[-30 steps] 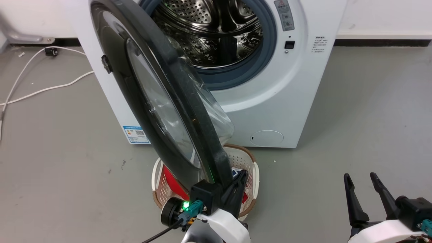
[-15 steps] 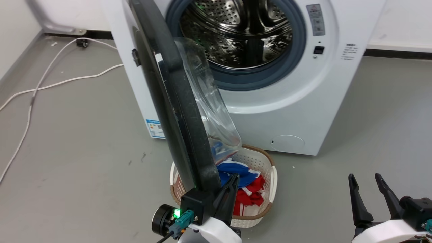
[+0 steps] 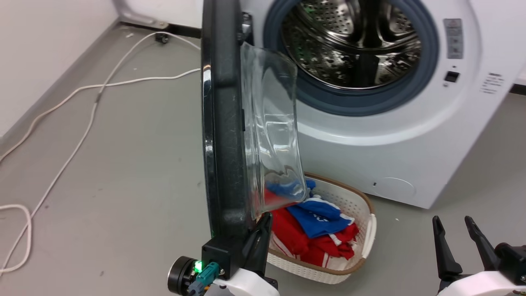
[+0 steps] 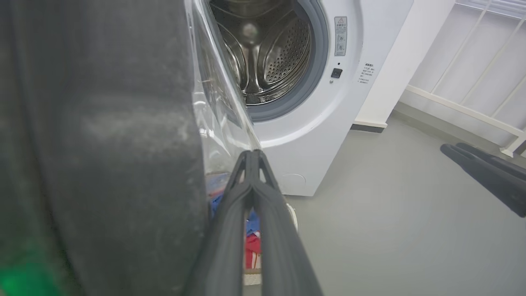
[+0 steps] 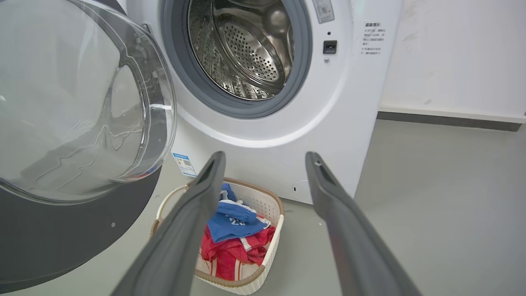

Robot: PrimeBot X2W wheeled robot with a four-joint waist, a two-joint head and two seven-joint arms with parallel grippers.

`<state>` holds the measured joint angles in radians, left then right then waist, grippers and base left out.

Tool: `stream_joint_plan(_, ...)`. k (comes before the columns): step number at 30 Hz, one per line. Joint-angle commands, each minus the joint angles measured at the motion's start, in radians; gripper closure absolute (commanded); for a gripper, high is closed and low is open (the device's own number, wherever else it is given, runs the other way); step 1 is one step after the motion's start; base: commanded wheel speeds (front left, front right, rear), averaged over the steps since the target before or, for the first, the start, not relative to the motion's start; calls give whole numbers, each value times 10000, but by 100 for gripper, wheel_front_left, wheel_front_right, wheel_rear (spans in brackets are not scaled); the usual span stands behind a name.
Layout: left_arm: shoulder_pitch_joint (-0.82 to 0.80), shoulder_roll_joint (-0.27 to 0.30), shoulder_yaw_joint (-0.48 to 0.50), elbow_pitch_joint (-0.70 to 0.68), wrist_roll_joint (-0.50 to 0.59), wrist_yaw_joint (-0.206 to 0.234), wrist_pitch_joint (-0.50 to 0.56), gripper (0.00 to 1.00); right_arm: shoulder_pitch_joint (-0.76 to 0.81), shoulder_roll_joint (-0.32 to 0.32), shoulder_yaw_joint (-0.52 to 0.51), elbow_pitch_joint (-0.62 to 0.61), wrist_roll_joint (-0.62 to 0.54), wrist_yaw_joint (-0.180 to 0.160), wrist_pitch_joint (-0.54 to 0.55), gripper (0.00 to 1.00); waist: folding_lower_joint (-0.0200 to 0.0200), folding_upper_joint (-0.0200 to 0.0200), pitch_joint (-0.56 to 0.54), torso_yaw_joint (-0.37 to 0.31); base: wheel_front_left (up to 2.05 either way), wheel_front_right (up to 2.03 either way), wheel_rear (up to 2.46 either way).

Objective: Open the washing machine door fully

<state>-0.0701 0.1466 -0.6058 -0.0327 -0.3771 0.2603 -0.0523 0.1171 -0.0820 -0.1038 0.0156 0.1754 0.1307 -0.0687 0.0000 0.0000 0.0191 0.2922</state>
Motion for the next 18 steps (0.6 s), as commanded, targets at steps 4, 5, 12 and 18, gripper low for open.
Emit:
stream_joint_plan(4, 185, 205, 301, -75, -54, 227, -119, 100, 13, -9, -42, 6, -12, 1, -4, 0, 0, 0, 6, 696, 0, 0, 0)
stream_joint_plan(5, 221, 257, 368, -85, -63, 290, -140, 100, 4, -17, -38, -1, -12, 1, -7, 0, 0, 0, 7, 798, 0, 0, 0)
stream_joint_plan(12, 257, 683, 1066, -102, -338, 428, -310, 100, -89, 41, -42, -36, -36, 1, 29, 0, 0, 0, 36, 1318, 0, 0, 0)
stream_joint_plan(18, -56, 1207, 1864, 258, -777, 246, -414, 100, -178, 42, 19, -83, -62, 1, 92, 0, 0, 0, 173, 1385, 0, 0, 0)
